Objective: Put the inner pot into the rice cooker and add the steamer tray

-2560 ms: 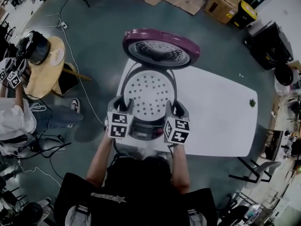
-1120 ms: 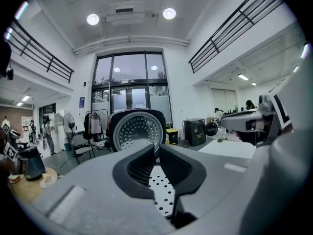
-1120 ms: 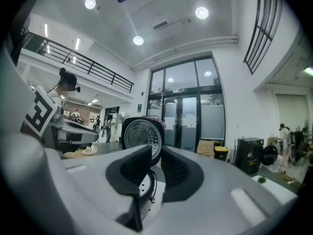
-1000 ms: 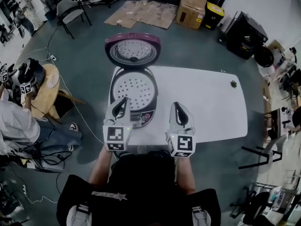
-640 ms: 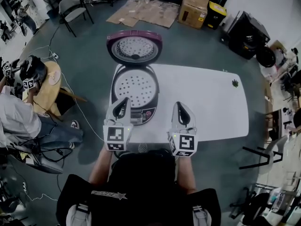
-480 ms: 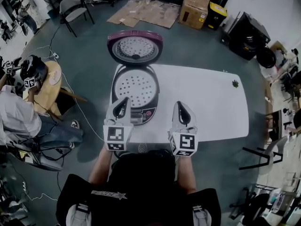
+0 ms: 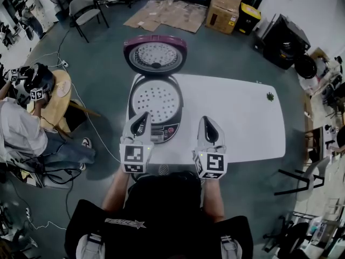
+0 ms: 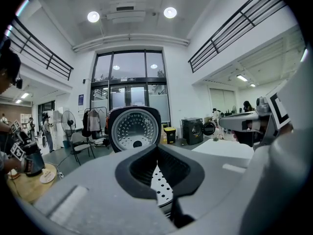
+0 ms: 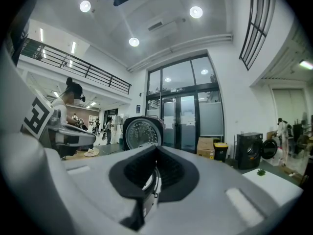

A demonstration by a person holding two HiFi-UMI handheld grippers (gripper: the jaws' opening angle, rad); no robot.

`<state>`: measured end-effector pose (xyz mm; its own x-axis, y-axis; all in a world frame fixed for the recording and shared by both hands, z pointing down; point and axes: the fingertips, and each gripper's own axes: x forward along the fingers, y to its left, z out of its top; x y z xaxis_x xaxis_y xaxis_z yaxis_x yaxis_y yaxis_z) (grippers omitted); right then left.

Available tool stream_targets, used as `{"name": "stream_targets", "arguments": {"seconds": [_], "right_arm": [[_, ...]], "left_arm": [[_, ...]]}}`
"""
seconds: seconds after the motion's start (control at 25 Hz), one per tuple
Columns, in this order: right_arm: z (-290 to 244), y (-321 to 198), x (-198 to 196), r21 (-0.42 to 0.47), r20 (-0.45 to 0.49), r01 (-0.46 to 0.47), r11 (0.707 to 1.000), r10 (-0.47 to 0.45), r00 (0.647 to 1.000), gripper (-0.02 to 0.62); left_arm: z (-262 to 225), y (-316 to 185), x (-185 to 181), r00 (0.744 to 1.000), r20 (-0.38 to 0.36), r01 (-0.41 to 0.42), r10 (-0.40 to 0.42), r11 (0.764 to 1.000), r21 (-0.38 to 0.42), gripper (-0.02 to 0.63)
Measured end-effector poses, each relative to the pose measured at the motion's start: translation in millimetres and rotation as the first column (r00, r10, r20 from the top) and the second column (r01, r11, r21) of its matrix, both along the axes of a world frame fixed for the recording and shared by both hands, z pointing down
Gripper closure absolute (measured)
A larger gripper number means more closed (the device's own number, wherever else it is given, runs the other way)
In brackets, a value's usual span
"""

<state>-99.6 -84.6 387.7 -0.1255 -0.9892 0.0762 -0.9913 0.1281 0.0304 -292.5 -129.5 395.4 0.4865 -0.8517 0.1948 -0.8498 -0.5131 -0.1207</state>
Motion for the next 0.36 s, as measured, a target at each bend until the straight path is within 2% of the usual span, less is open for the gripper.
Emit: {"name": "stream_targets", "arguments": {"seconds": [0.36], "right_arm": [[3.4,0.1,-3.5,-0.008,0.005,0.005,1.000,-0.005,1.000,0.589]], "left_arm": [[0.7,0.9,0.9,1.000,0.003,-0.002,0.002,1.000,-0.001,0.597]]}}
